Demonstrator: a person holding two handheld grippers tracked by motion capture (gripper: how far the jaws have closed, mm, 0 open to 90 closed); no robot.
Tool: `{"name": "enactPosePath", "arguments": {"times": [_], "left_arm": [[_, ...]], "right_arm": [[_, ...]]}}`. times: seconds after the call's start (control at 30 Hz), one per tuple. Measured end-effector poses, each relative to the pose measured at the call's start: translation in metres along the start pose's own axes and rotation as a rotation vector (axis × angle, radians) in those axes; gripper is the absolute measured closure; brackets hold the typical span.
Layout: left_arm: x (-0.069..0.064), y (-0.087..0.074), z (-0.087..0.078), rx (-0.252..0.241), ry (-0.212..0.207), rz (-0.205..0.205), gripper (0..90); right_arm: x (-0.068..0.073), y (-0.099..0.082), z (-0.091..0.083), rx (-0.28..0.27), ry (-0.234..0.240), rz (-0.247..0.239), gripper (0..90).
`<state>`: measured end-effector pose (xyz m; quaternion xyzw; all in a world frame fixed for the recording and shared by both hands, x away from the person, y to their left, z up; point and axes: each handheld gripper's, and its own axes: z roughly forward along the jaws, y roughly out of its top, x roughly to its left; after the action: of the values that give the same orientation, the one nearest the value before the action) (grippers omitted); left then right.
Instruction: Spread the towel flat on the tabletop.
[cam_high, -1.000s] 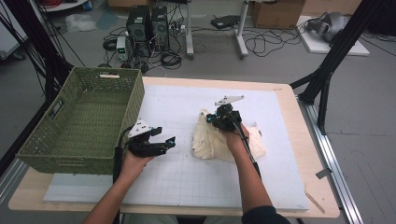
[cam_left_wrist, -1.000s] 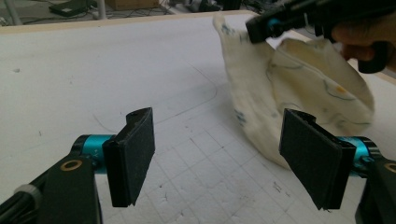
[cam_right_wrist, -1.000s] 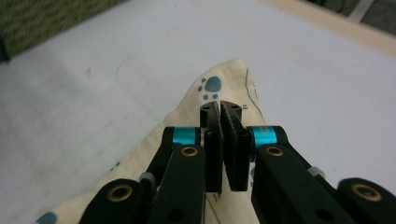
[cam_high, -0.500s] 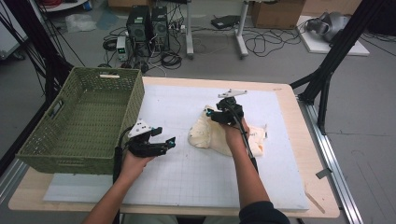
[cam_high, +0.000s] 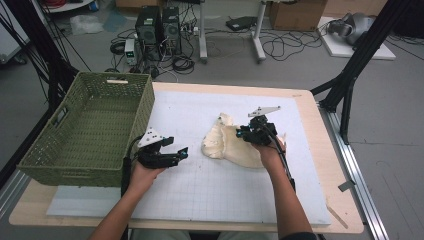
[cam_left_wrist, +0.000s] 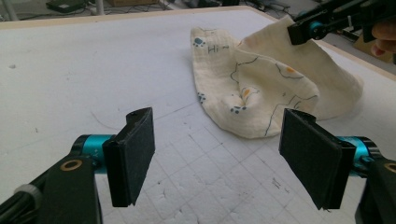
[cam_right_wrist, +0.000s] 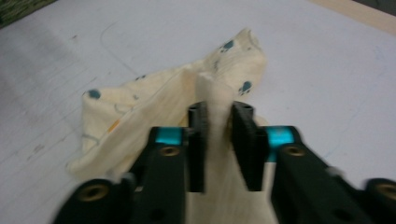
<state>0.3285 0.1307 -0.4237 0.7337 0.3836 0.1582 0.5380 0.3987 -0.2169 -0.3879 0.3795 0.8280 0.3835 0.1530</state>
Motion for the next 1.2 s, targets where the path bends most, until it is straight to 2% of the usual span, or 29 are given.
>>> {"name": "enactPosePath", "arguments": {"times": [0.07,0.23,0.33,0.4,0.47,0.6,0.77,0.83,0.93,1.0,1.1,1.2], "left_arm": [[0.0,0.0,0.0,0.0,0.0,-0.001,27.1],[0.0,0.0,0.001,0.002,-0.002,0.0,27.2],[0.0,0.0,0.001,0.005,-0.001,-0.001,27.3],[0.0,0.0,0.001,0.005,0.0,0.0,27.3],[0.0,0.0,0.0,0.003,0.003,0.0,27.4],[0.0,0.0,0.0,0.002,0.004,0.0,27.4],[0.0,0.0,0.0,0.004,0.004,0.001,27.4],[0.0,0.0,0.0,0.005,0.005,0.002,27.4],[0.0,0.0,0.0,0.006,0.005,0.001,27.4],[0.0,0.0,0.001,0.008,0.006,0.0,27.4],[-0.001,0.0,0.001,0.007,0.005,0.003,27.4],[-0.001,0.0,0.0,0.008,0.006,0.005,27.4]], "right_arm": [[0.002,-0.005,-0.002,0.0,0.003,-0.031,85.1],[0.008,-0.016,-0.017,-0.02,0.046,-0.062,85.4],[0.019,-0.026,-0.025,-0.017,0.071,-0.097,84.6],[0.026,-0.032,-0.029,0.011,0.084,-0.111,83.9],[0.034,-0.039,-0.034,-0.009,0.096,-0.132,84.0],[0.046,-0.055,-0.041,-0.01,0.118,-0.142,84.0],[0.057,-0.074,-0.045,-0.008,0.158,-0.133,84.0],[0.063,-0.08,-0.045,0.012,0.182,-0.134,83.4],[0.07,-0.087,-0.048,0.023,0.218,-0.15,77.0],[0.071,-0.087,-0.055,-0.006,0.227,-0.144,70.3],[0.061,-0.082,-0.072,-0.077,0.196,-0.113,64.9],[0.042,-0.077,-0.09,-0.182,0.156,-0.026,62.8]]}}
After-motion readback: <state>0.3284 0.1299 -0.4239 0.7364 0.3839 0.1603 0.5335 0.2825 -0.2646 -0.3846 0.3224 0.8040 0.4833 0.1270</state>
